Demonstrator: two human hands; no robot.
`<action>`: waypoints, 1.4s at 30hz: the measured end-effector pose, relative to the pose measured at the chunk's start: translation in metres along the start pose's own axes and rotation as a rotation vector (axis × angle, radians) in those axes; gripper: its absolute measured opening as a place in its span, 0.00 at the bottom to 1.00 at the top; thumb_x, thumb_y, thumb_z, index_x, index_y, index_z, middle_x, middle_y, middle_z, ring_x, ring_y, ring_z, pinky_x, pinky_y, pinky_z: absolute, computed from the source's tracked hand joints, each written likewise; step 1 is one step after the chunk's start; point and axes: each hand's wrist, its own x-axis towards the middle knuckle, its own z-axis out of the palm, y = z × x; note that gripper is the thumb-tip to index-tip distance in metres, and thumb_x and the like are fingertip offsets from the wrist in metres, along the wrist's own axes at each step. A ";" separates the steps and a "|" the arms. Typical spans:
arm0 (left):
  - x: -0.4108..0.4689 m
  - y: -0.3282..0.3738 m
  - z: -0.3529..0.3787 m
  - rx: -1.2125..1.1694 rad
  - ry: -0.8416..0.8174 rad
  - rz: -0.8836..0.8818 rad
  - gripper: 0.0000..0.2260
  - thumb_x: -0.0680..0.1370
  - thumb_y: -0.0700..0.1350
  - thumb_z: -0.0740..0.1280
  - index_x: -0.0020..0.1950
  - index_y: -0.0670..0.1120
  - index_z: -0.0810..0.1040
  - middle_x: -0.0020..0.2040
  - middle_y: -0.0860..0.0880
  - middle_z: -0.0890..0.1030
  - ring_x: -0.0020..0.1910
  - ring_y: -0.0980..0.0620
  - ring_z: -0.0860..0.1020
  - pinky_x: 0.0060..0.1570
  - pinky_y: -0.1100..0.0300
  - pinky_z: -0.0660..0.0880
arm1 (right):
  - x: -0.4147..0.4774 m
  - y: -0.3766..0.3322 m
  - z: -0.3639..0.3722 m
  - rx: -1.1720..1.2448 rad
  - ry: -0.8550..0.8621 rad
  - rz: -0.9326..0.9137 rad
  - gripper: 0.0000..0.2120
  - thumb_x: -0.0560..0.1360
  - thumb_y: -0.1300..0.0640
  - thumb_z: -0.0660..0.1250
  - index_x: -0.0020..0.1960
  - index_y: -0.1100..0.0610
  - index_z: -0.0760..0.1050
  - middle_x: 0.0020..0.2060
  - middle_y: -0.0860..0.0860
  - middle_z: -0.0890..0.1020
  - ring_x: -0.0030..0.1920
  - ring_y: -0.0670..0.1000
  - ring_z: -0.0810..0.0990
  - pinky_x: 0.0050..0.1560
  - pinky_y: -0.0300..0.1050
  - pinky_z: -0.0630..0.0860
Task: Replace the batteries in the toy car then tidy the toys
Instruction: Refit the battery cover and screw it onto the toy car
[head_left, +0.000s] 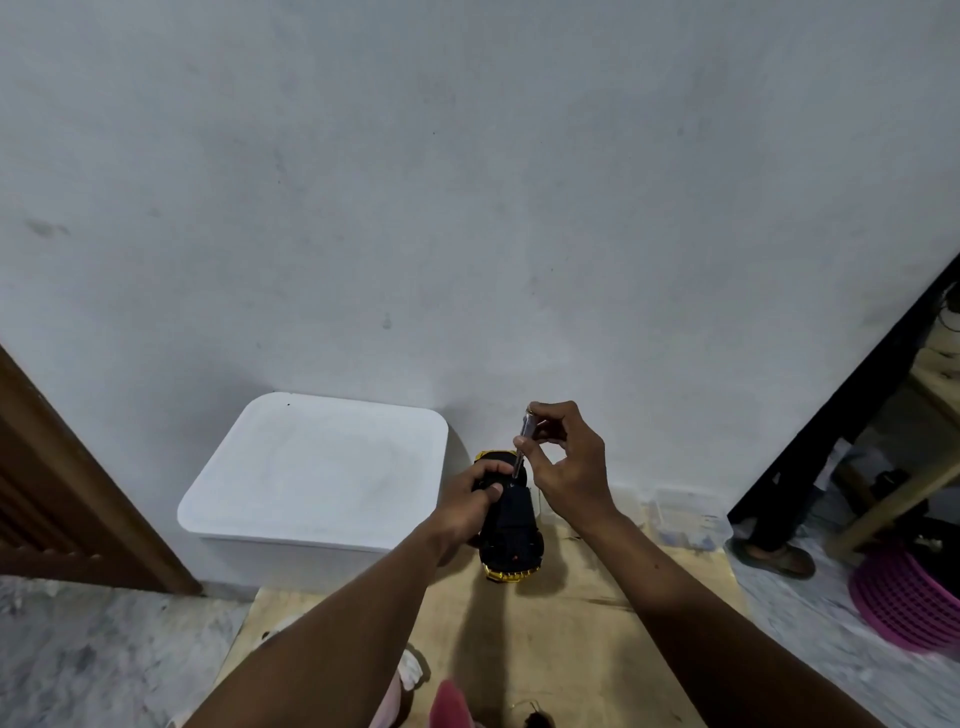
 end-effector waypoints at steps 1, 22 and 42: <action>-0.001 0.000 0.000 0.002 -0.001 0.000 0.12 0.83 0.42 0.58 0.58 0.56 0.78 0.56 0.48 0.81 0.48 0.49 0.81 0.39 0.54 0.81 | 0.000 0.001 -0.001 0.005 0.004 -0.002 0.22 0.71 0.69 0.74 0.57 0.48 0.74 0.46 0.52 0.81 0.46 0.50 0.84 0.50 0.44 0.81; 0.002 -0.004 -0.003 -0.011 -0.002 -0.035 0.12 0.83 0.41 0.57 0.59 0.55 0.77 0.55 0.49 0.80 0.47 0.49 0.80 0.42 0.51 0.80 | -0.004 -0.001 0.000 0.021 -0.005 0.084 0.26 0.70 0.70 0.74 0.54 0.42 0.70 0.44 0.48 0.82 0.42 0.49 0.84 0.47 0.47 0.82; 0.010 -0.009 0.000 -0.143 0.025 -0.130 0.37 0.77 0.39 0.70 0.77 0.59 0.54 0.65 0.44 0.75 0.61 0.44 0.77 0.41 0.48 0.82 | 0.000 0.011 -0.012 0.108 0.106 0.225 0.23 0.73 0.70 0.71 0.60 0.51 0.70 0.46 0.52 0.83 0.46 0.51 0.85 0.46 0.52 0.83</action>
